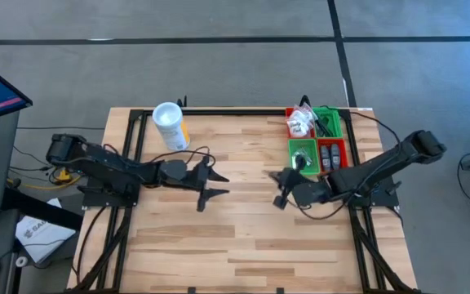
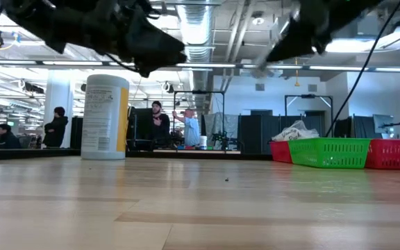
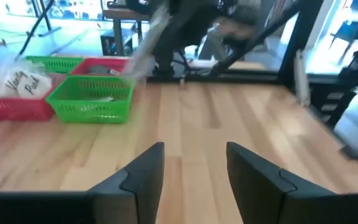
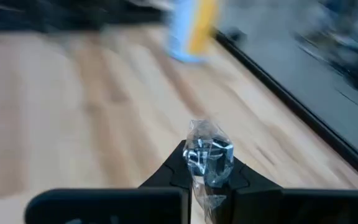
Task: Pick & Place Travel size toiletries
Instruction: Put the silver nail cutter into the bottom green bin
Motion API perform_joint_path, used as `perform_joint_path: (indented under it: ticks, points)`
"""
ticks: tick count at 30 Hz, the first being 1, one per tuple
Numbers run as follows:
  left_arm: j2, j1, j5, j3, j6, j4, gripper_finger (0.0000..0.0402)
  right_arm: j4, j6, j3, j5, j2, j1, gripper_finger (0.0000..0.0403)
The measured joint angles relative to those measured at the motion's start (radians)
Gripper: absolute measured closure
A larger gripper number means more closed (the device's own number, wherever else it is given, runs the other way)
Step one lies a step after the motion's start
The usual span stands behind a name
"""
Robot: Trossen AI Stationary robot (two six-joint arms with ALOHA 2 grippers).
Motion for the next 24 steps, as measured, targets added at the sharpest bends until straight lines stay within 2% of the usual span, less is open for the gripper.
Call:
perform_joint_path:
  ticks: [6, 11, 19, 24]
  points:
    - [-0.074, -0.008, 0.000, -0.088, -0.063, 0.008, 0.0241, -0.389, 0.354, -0.002, 0.110, -0.052, -0.055, 0.0388]
    - [-0.122, -0.010, 0.000, -0.132, -0.066, 0.014, 0.0242, -0.559, 0.546, -0.019, 0.117, -0.037, -0.111, 0.0388]
    - [-0.153, -0.010, 0.000, -0.148, -0.067, 0.014, 0.0243, -0.601, 0.828, -0.139, 0.142, -0.027, -0.219, 0.0388]
    - [-0.153, -0.010, 0.001, -0.148, -0.066, 0.015, 0.0243, -0.501, 0.850, -0.194, 0.142, -0.028, -0.278, 0.0388]
